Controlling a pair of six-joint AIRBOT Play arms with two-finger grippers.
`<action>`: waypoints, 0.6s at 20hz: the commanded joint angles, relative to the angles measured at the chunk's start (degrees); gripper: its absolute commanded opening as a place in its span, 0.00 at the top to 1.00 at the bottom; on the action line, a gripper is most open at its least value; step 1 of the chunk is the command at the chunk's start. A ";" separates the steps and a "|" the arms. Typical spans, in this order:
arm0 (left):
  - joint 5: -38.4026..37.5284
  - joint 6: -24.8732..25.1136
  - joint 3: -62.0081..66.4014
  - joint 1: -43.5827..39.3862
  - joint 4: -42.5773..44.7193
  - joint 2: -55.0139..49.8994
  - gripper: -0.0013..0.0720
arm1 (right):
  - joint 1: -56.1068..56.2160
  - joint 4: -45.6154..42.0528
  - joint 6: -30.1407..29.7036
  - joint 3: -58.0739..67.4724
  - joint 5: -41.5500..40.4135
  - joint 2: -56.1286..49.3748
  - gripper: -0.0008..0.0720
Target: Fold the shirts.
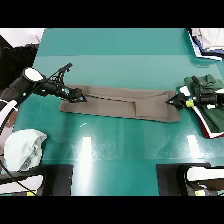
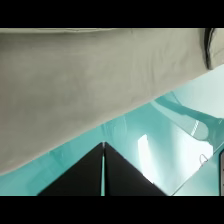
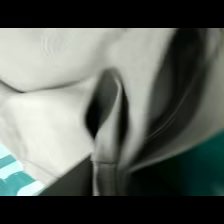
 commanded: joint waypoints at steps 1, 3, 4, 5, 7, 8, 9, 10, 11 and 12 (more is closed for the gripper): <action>1.07 -0.72 -0.02 -0.11 0.04 -0.02 0.95 | 1.90 0.52 -0.42 3.26 0.61 -0.02 0.91; 2.01 -1.38 -0.02 -1.36 0.70 -0.04 0.95 | 2.27 0.61 -0.39 4.83 1.73 -0.02 0.97; 3.56 -2.16 0.00 -2.43 0.92 -0.11 0.95 | 2.73 0.57 -0.35 5.75 3.13 -0.02 0.97; 5.88 -2.27 0.00 -3.76 0.83 -0.15 0.95 | 3.04 0.55 0.17 6.88 4.81 0.00 0.97; 11.54 -3.28 1.27 -7.54 0.85 -0.92 0.95 | 4.04 0.55 4.15 10.86 8.70 0.02 0.97; 12.57 -3.34 3.13 -9.31 0.90 -2.21 0.95 | 4.98 0.52 6.32 13.84 10.60 0.09 0.97; 12.66 -3.32 5.70 -11.06 0.90 -4.17 0.95 | 6.27 0.52 8.28 17.09 12.41 0.09 0.97; 12.52 -3.34 8.92 -12.87 0.90 -6.88 0.95 | 7.98 0.52 10.71 20.96 14.12 0.09 0.97; 12.66 -3.43 12.07 -14.45 0.90 -9.68 0.95 | 9.68 0.52 13.11 24.57 15.58 0.09 0.97; 12.76 -3.54 15.54 -15.96 0.85 -12.98 0.95 | 11.82 0.55 15.41 28.41 16.48 0.09 0.97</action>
